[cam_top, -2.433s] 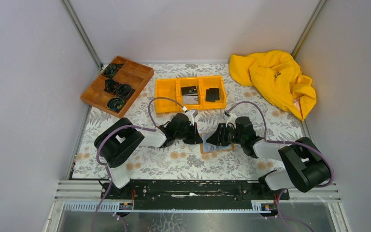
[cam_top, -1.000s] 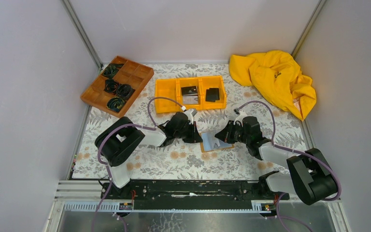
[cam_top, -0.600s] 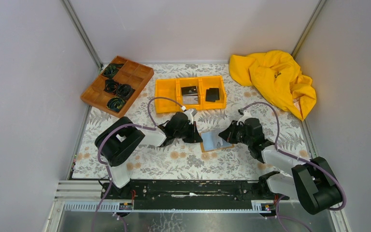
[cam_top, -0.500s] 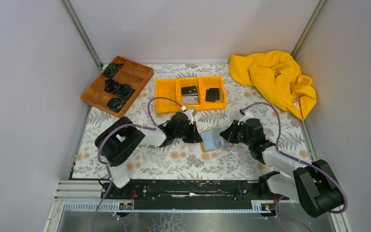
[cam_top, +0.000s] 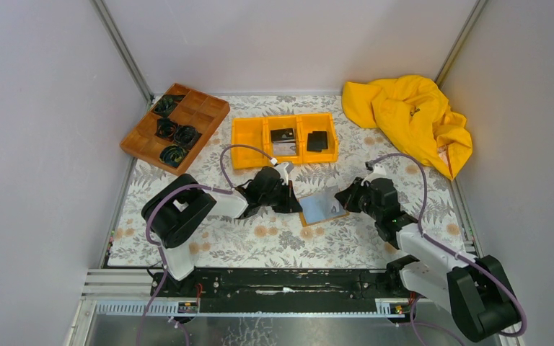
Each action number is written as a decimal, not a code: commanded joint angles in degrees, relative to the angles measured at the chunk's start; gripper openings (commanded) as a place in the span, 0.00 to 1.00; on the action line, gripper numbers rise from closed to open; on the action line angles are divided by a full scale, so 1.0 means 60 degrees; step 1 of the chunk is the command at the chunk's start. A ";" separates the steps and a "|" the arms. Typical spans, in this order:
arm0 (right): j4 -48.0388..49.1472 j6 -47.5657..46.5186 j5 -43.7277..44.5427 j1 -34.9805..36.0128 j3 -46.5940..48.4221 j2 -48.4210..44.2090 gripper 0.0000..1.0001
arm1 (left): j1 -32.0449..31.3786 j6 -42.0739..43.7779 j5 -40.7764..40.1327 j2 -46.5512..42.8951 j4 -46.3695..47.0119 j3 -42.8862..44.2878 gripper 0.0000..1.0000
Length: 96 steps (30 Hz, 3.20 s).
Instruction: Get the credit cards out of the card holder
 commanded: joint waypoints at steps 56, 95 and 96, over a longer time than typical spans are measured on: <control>-0.1145 -0.0979 -0.0568 -0.1095 1.0034 0.8939 0.44 | 0.0091 -0.0092 0.0496 0.0501 -0.0256 -0.0046 0.00; -0.2674 0.0728 0.2902 0.0927 -0.0505 -0.2166 0.15 | -0.0041 0.0256 -0.0482 -0.0018 -0.0505 -0.0132 0.00; -0.2600 0.0745 0.2828 0.0939 -0.0534 -0.2060 0.28 | -0.0043 0.0243 -0.0498 -0.0017 -0.0516 -0.0146 0.00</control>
